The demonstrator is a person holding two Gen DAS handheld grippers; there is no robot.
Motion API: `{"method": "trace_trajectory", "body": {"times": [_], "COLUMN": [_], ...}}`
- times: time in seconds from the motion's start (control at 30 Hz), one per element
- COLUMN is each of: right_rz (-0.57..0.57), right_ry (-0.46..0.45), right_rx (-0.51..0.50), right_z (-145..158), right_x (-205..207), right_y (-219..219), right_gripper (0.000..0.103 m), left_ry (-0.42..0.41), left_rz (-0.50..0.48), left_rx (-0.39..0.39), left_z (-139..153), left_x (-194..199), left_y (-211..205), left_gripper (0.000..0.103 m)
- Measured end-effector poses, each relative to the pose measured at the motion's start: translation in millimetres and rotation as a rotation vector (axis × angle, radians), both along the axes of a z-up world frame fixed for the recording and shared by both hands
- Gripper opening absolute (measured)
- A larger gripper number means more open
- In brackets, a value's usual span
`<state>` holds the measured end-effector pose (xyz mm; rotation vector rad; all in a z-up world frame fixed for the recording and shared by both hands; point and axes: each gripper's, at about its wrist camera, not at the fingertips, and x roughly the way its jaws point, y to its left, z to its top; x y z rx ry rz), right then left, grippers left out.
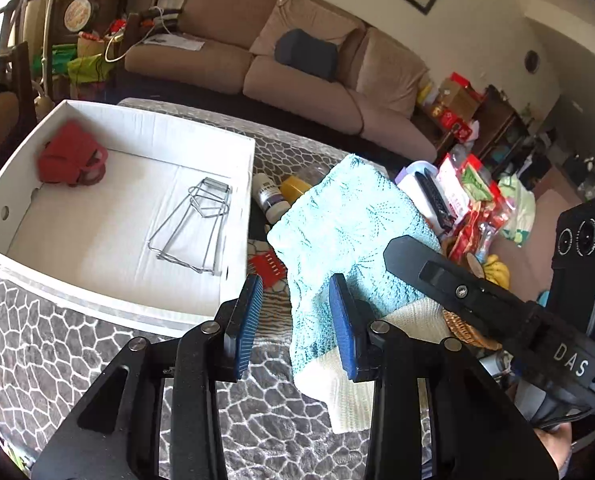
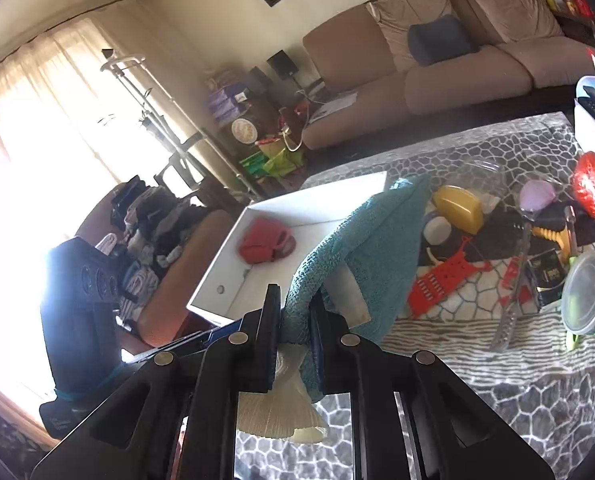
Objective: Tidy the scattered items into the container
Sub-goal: 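Close the right tool on the teal sleeve while the left tool grips it too, then carry the teal sleeve into the box with the right tool and open it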
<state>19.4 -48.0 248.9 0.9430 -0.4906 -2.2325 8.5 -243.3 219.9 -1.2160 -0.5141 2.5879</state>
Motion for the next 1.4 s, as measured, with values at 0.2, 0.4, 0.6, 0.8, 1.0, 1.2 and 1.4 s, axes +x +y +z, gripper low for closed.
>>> {"method": "trace_trajectory", "body": {"times": [0.2,0.4,0.6,0.8,1.0,1.2,1.4], "right_rz": [0.042,0.074,0.081,0.08,0.011,-0.084,-0.091], "right_ry": [0.026,0.029,-0.022,-0.062,-0.161,-0.413,-0.482], "right_rx": [-0.005,0.021,0.016,0.022,-0.055,0.081,0.218], "right_z": [22,23,5,-27,-78,-161,-184], "right_x": [-9,-32,-79,-140,-200,-227,-227], "right_y": [-55,-115,-172,-233,-257,-239,-219], "right_gripper": [0.013,0.013,0.013,0.013,0.013,0.013,0.015], "left_ry": [0.023,0.002,-0.001,-0.04,-0.095,-0.142,-0.166], "left_rz": [0.081,0.092,0.158,0.223,0.253,0.231,0.2], "left_rx": [0.044,0.098,0.048,0.01,-0.015,-0.045,-0.049], "left_z": [7,1,1,-24,-63,-91,-99], "left_x": [18,12,-19,-56,-100,-127,-135], "left_y": [-69,-128,-181,-237,-264,-256,-242], "left_gripper": [0.047,0.074,0.074,0.074,0.074,0.074,0.074]}}
